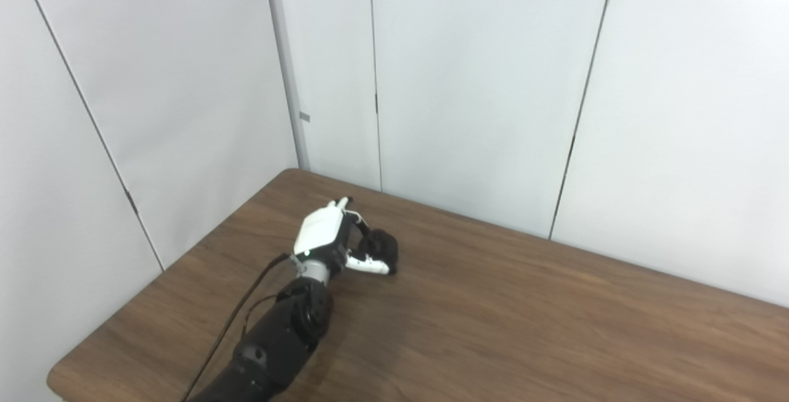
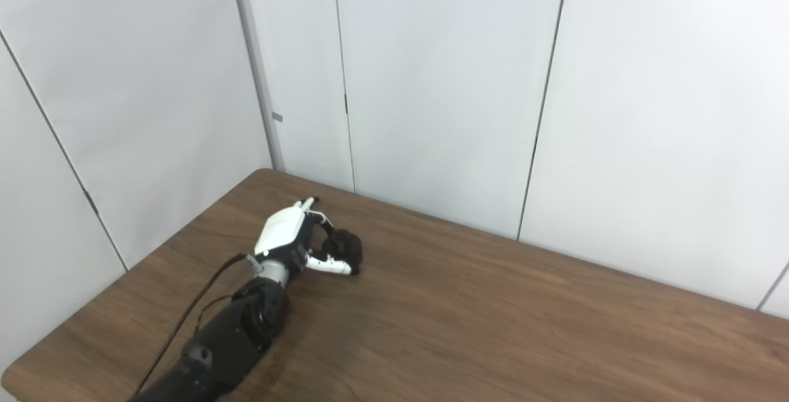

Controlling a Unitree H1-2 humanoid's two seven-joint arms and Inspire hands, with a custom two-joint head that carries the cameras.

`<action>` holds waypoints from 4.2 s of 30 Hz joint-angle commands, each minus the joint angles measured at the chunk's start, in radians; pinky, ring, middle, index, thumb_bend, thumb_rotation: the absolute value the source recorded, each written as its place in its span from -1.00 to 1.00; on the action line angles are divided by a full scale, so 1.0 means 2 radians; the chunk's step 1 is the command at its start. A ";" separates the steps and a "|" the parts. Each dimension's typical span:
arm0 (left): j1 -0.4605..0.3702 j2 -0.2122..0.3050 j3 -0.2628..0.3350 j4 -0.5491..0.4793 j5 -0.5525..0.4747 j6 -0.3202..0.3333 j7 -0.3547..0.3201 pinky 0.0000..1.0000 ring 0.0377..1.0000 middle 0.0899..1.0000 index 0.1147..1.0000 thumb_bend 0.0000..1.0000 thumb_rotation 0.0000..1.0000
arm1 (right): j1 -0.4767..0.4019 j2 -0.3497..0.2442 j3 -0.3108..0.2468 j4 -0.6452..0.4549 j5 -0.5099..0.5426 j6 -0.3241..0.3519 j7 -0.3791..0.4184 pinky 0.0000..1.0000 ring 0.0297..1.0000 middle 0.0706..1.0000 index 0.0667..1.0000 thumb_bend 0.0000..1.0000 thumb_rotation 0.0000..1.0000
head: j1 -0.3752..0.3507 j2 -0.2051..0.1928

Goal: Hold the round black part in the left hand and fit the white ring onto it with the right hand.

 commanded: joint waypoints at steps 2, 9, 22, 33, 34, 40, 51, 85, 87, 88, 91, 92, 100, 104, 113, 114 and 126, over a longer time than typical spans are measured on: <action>-0.015 0.007 0.003 0.003 0.004 -0.023 0.020 1.00 1.00 0.84 -0.17 0.05 -0.89 | 0.010 -0.012 -0.006 -0.008 -0.001 0.002 -0.002 1.00 0.92 0.89 0.89 0.28 0.64 | -0.001 0.000; -0.011 0.007 -0.002 0.017 0.007 -0.044 0.025 1.00 0.97 0.73 -0.18 0.04 -0.91 | 0.008 -0.010 -0.004 -0.004 -0.007 -0.002 -0.003 1.00 0.90 0.88 0.88 0.24 0.65 | -0.003 -0.002; 0.021 0.013 -0.020 -0.003 0.012 -0.081 0.004 1.00 0.96 0.69 -0.18 0.05 -0.90 | -0.003 -0.002 -0.001 -0.029 -0.020 0.011 -0.017 1.00 0.85 0.82 0.77 0.33 0.49 | -0.039 0.001; 0.062 0.006 -0.046 -0.059 0.018 -0.113 -0.019 1.00 1.00 0.73 -0.18 0.04 -0.91 | -0.054 -0.019 -0.006 -0.023 -0.115 -0.004 -0.058 0.48 0.70 0.82 0.69 0.81 0.43 | -0.082 -0.002; 0.065 0.004 -0.050 -0.066 0.020 -0.118 -0.020 1.00 1.00 0.72 -0.18 0.04 -0.91 | -0.062 -0.021 -0.008 -0.020 -0.123 -0.008 -0.062 0.43 0.68 0.81 0.67 0.84 0.41 | -0.084 -0.002; 0.084 -0.010 -0.065 -0.102 0.026 -0.140 -0.028 1.00 0.97 0.69 -0.18 0.04 -0.91 | -0.094 -0.036 -0.015 -0.014 -0.137 0.002 -0.070 0.18 0.64 0.78 0.63 0.83 0.29 | -0.101 -0.005; 0.126 -0.039 -0.088 -0.194 0.041 -0.162 -0.072 1.00 0.99 0.68 -0.18 0.04 -0.91 | -0.147 -0.067 -0.013 0.004 -0.194 0.016 -0.087 -0.07 0.67 0.86 0.66 1.00 0.30 | -0.151 -0.001; 0.175 0.005 -0.079 -0.246 0.061 -0.281 -0.138 1.00 0.88 0.58 -0.18 0.04 -0.92 | -0.320 -0.135 0.151 0.078 -0.429 0.176 -0.039 0.69 1.00 1.00 0.63 0.88 -0.37 | -0.419 0.005; 0.176 0.006 -0.077 -0.247 0.059 -0.283 -0.140 1.00 0.88 0.58 -0.18 0.04 -0.92 | -0.333 -0.142 0.168 0.098 -0.441 0.174 -0.034 0.74 1.00 1.00 0.58 0.87 -0.45 | -0.424 0.006; 0.177 0.006 -0.076 -0.248 0.059 -0.284 -0.141 1.00 0.89 0.58 -0.18 0.04 -0.92 | -0.341 -0.146 0.177 0.108 -0.448 0.176 -0.030 0.76 1.00 1.00 0.57 0.85 -0.44 | -0.425 0.006; 0.179 0.008 -0.072 -0.249 0.057 -0.287 -0.144 1.00 0.89 0.59 -0.18 0.04 -0.92 | -0.361 -0.150 0.194 0.132 -0.455 0.182 -0.019 0.90 1.00 1.00 0.54 0.85 -0.48 | -0.426 0.007; 0.180 0.008 -0.070 -0.250 0.057 -0.287 -0.146 1.00 0.89 0.59 -0.18 0.04 -0.92 | -0.367 -0.151 0.199 0.137 -0.458 0.185 -0.014 0.90 1.00 1.00 0.54 0.85 -0.48 | -0.426 0.007; 0.190 0.008 -0.061 -0.257 0.054 -0.290 -0.154 1.00 0.89 0.59 -0.18 0.04 -0.92 | -0.401 -0.156 0.229 0.176 -0.480 0.198 0.006 0.95 1.00 1.00 0.56 0.86 -0.52 | -0.430 0.009; 0.193 0.007 -0.057 -0.257 0.054 -0.294 -0.154 1.00 0.89 0.59 -0.18 0.04 -0.92 | -0.409 -0.156 0.234 0.187 -0.483 0.197 0.007 0.96 1.00 1.00 0.55 0.86 -0.55 | -0.429 0.010; 0.202 0.006 -0.051 -0.265 0.043 -0.297 -0.159 1.00 0.89 0.59 -0.18 0.04 -0.92 | -0.426 -0.154 0.239 0.218 -0.474 0.188 0.017 1.00 1.00 1.00 0.57 0.81 -0.51 | -0.429 0.012; 0.204 0.006 -0.051 -0.267 0.041 -0.297 -0.160 1.00 0.89 0.59 -0.18 0.04 -0.92 | -0.428 -0.154 0.239 0.222 -0.472 0.187 0.018 1.00 1.00 1.00 0.59 0.81 -0.49 | -0.429 0.013; 0.216 0.006 -0.042 -0.288 0.029 -0.294 -0.174 1.00 0.91 0.60 -0.18 0.04 -0.92 | -0.445 -0.154 0.252 0.245 -0.466 0.182 0.027 1.00 1.00 1.00 0.50 0.80 -0.40 | -0.424 0.019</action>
